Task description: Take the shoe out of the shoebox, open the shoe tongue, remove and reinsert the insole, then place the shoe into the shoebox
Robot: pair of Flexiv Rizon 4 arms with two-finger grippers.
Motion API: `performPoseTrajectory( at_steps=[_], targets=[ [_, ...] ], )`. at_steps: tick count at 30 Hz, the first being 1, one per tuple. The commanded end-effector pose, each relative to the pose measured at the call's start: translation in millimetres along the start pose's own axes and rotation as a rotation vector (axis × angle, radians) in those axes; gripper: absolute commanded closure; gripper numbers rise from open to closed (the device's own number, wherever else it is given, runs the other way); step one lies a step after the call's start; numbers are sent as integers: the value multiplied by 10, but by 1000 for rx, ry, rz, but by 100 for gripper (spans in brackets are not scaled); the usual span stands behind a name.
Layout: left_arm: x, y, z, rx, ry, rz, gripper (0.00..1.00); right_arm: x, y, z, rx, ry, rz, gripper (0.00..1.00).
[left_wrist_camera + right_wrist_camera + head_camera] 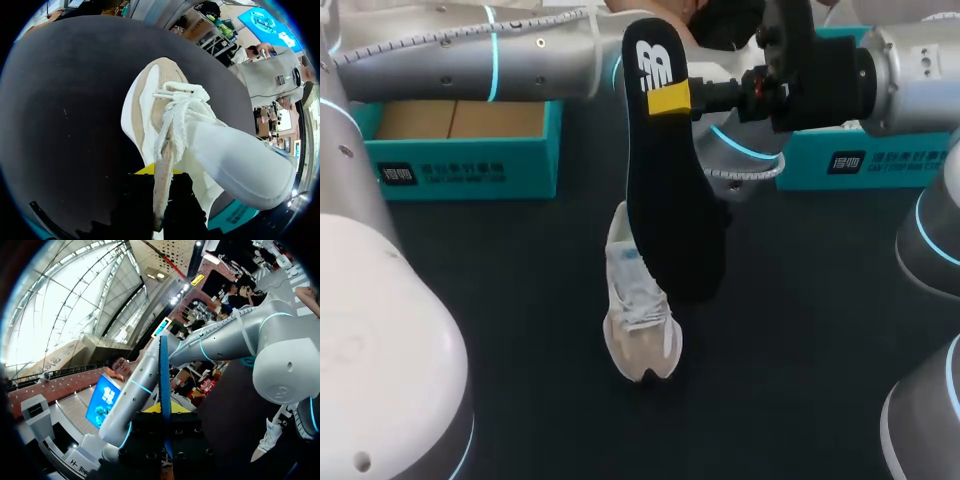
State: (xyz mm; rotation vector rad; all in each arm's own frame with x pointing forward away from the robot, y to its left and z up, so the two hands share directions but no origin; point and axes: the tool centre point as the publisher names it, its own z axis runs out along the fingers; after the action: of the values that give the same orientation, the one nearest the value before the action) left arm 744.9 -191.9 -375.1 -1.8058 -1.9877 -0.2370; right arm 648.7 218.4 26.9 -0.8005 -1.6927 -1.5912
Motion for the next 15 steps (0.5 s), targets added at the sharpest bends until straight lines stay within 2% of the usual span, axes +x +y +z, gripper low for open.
performPoseTrajectory(
  at_steps=[1,3,5,6,7,8,15],
  targets=[
    [-65,2,22,9,19,-1,100,-1,1,23,0,-3,1,100],
    [-65,-7,33,15,24,-6,100,-1,1,23,0,-3,1,100],
    [-58,-12,43,19,26,-8,64,-1,1,23,0,-3,1,100],
    [-50,-10,44,22,27,-7,51,-1,1,23,0,-3,1,100],
    [-37,-9,39,23,27,-7,18,-1,1,23,0,-3,1,100],
    [-22,-10,27,24,27,-7,0,-1,1,23,0,-3,1,100],
    [141,43,-152,33,-67,-18,0,-1,1,23,0,-3,1,100]
  ],
)
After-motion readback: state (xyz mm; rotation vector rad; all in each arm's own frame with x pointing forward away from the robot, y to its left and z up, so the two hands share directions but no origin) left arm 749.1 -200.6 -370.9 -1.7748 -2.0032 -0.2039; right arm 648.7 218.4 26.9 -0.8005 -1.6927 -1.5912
